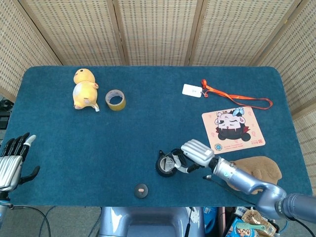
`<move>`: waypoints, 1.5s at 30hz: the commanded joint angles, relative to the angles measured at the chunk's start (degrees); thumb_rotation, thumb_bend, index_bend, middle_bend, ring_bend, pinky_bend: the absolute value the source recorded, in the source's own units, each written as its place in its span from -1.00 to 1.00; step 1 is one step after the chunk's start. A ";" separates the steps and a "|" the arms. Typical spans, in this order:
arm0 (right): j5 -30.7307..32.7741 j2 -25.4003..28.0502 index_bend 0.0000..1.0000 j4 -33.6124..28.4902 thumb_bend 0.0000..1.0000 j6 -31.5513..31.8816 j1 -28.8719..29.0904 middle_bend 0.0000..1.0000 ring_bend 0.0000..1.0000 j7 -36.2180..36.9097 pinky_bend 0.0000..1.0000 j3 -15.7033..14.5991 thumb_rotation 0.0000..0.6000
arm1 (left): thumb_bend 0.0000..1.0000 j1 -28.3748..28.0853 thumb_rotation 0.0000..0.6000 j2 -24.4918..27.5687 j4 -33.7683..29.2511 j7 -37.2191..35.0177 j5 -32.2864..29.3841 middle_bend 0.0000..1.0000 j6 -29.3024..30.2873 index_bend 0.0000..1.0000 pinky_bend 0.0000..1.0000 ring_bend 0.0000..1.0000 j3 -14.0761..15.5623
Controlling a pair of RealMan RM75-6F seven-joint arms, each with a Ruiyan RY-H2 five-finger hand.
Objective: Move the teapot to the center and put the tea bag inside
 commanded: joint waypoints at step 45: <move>-5.20 5.07 -0.13 0.04 -0.17 -3.12 5.01 0.47 0.59 2.04 0.78 -5.67 0.64 | -0.29 0.42 1.00 1.58 -2.32 1.05 0.55 -1.00 1.44 -0.95 -1.00 -1.00 -0.37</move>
